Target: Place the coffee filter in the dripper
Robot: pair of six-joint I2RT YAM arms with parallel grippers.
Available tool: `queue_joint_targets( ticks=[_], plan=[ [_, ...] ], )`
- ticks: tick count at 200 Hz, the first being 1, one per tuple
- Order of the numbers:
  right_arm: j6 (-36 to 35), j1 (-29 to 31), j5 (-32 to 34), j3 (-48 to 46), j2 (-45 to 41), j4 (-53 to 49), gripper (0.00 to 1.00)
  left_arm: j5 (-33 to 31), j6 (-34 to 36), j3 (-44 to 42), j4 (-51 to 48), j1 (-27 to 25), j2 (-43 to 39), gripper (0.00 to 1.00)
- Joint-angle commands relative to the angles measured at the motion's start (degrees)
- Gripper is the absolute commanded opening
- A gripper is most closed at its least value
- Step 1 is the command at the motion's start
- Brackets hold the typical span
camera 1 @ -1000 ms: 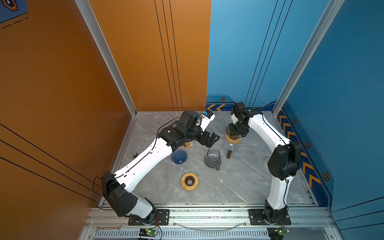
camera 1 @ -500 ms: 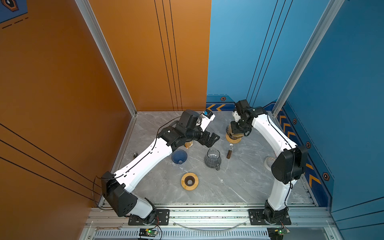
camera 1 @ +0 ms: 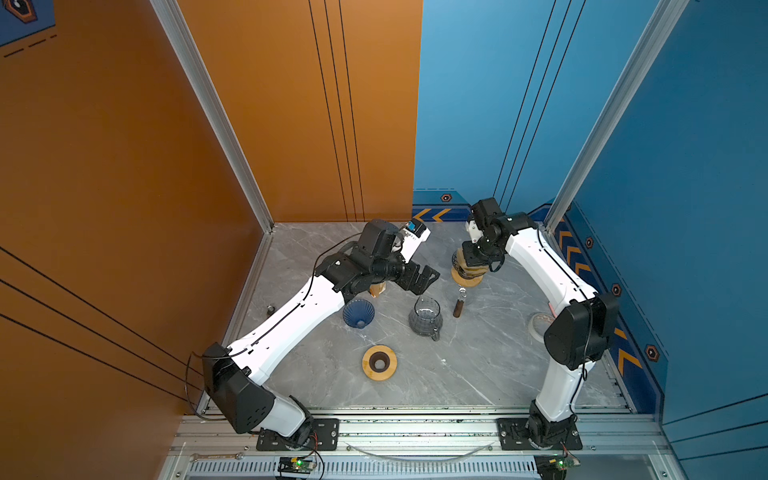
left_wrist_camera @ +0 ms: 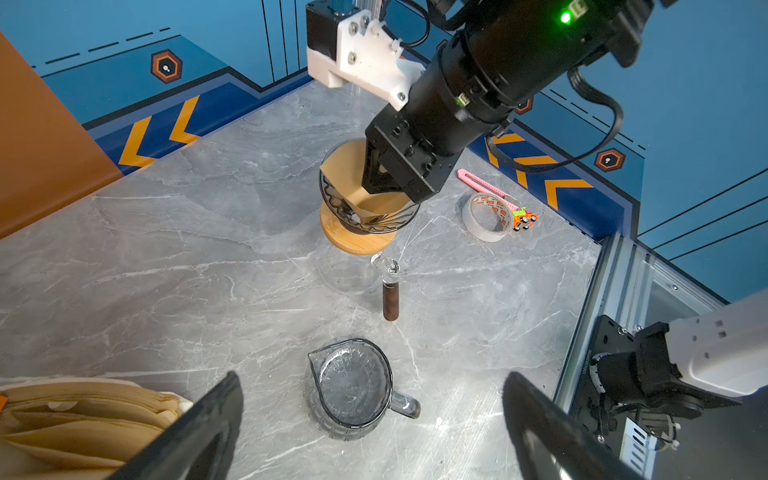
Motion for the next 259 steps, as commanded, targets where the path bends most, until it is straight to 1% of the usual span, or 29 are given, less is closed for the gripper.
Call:
queue_joint_targets(
  ticks=[1, 4, 13, 40, 112, 220, 225, 259],
  plan=[
    [-0.68, 0.17, 1.67, -0.02, -0.35, -1.96, 0.08, 1.03, -0.57, -0.26, 0.8, -0.17, -1.1, 0.98],
    [-0.72, 0.17, 1.69, -0.03, -0.22, -1.96, 0.06, 1.01, -0.5, -0.27, 0.8, -0.17, -1.1, 0.98],
    [-0.81, 0.11, 1.61, -0.1, 0.27, -1.95, 0.04, 1.06, -0.52, -0.26, 0.8, -0.17, -1.01, 0.98],
    [-0.97, -0.47, 0.44, -0.23, 1.84, -1.63, 0.01, 1.01, -0.43, -0.27, 0.8, -0.26, -1.02, 0.98],
    [-0.62, -1.5, -2.43, -3.09, 2.53, 0.4, 0.0, 1.08, -0.43, -0.27, 0.8, -0.26, -0.93, 0.98],
    [-0.25, -0.27, -0.94, -3.1, 3.86, 1.29, 0.0, 0.86, -0.45, -0.32, 0.8, -0.34, -1.13, 0.98],
    [-0.25, -0.27, -0.82, -4.73, 3.81, 1.37, 0.0, 0.95, -0.43, -0.3, 0.8, -0.35, -1.1, 0.98],
    [0.02, -0.18, -0.65, -5.93, 3.5, 1.88, 0.0, 0.92, -0.39, -0.36, 0.84, -0.3, -1.19, 0.98]
  ],
)
